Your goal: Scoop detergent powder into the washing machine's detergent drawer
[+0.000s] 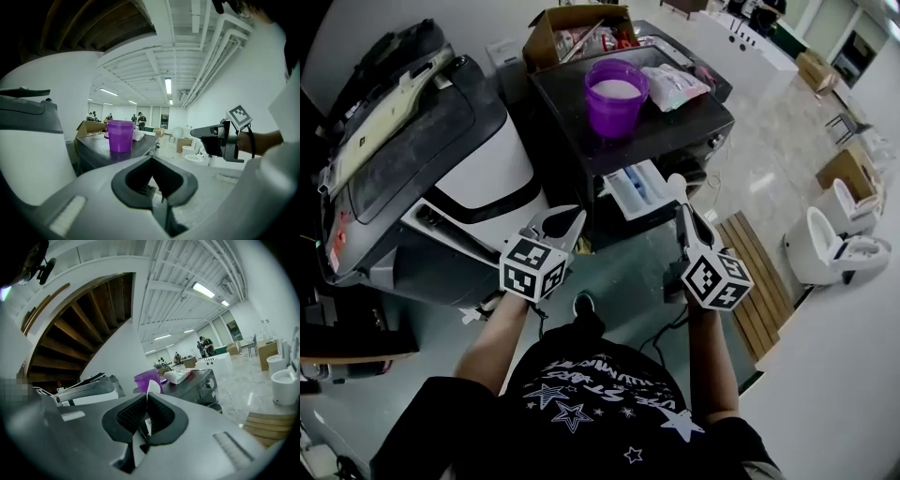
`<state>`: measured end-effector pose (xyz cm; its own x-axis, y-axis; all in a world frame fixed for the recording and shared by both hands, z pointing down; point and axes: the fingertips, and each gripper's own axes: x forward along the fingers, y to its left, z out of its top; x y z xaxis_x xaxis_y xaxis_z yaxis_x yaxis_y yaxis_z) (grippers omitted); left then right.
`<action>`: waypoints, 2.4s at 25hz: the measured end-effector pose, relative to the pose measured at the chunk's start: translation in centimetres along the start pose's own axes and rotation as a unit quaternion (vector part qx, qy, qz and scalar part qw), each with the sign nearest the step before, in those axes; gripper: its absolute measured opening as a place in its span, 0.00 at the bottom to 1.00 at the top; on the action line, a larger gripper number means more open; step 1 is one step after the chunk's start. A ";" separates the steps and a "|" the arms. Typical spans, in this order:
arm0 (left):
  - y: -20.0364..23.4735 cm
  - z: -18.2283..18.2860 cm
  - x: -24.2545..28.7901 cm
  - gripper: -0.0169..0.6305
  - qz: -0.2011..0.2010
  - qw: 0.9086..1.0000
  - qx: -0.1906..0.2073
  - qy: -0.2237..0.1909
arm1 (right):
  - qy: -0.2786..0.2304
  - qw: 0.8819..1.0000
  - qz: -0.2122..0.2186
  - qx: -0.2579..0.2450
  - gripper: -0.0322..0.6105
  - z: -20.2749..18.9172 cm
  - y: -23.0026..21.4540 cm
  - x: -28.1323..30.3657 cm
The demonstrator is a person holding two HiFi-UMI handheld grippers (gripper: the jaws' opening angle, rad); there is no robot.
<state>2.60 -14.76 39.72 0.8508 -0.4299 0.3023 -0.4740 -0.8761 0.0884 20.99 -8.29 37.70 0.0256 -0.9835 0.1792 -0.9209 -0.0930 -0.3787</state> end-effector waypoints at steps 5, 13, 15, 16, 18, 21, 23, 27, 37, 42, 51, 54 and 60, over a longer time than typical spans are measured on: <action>5.3 2.7 4.4 0.03 0.006 1.000 0.001 -0.006 | -0.001 0.999 0.025 -0.025 0.10 3.8 0.3 7.8; 12.1 5.7 8.4 0.03 0.038 0.999 -0.011 -0.030 | -0.003 0.994 0.069 -0.087 0.10 9.4 1.1 16.6; 13.3 6.4 9.0 0.03 0.047 0.998 -0.011 -0.032 | 0.008 0.989 0.090 -0.113 0.10 10.4 1.5 18.4; 13.7 6.6 9.3 0.03 0.051 0.998 -0.012 -0.032 | 0.014 0.987 0.102 -0.127 0.10 10.9 1.6 19.3; 14.2 6.8 9.8 0.03 0.061 0.998 -0.017 -0.031 | 0.032 0.979 0.124 -0.158 0.10 11.7 1.7 21.0; 14.9 6.7 10.7 0.03 0.089 0.996 -0.025 -0.020 | 0.062 0.961 0.156 -0.220 0.10 13.1 1.7 23.8; 15.5 6.9 11.1 0.03 0.113 0.993 -0.035 -0.017 | 0.085 0.944 0.174 -0.266 0.10 13.6 1.6 25.8; 16.1 7.7 11.7 0.03 0.154 0.987 -0.047 -0.025 | 0.131 0.905 0.216 -0.343 0.10 13.4 1.6 29.5; 17.0 7.2 11.9 0.03 0.218 0.974 -0.060 -0.020 | 0.239 0.755 0.280 -0.543 0.10 10.1 2.1 35.9; 17.1 6.7 11.9 0.03 0.226 0.972 -0.066 -0.015 | 0.273 0.695 0.282 -0.602 0.10 8.4 2.0 37.2; 16.9 6.2 11.5 0.03 0.231 0.970 -0.069 -0.013 | 0.300 0.616 0.262 -0.680 0.10 6.3 2.3 38.0; 16.7 6.0 11.3 0.03 0.231 0.970 -0.071 -0.014 | 0.329 0.605 0.274 -0.671 0.10 5.5 2.4 37.4; 16.0 5.6 10.9 0.03 0.229 0.970 -0.075 -0.015 | 0.377 0.598 0.273 -0.653 0.10 4.7 1.7 36.1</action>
<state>5.54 -34.72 39.15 0.5478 -0.7753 0.3144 -0.8301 -0.5505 0.0888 22.15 -44.66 39.20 -0.1471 -0.4175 0.8967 -0.2446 0.8937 0.3760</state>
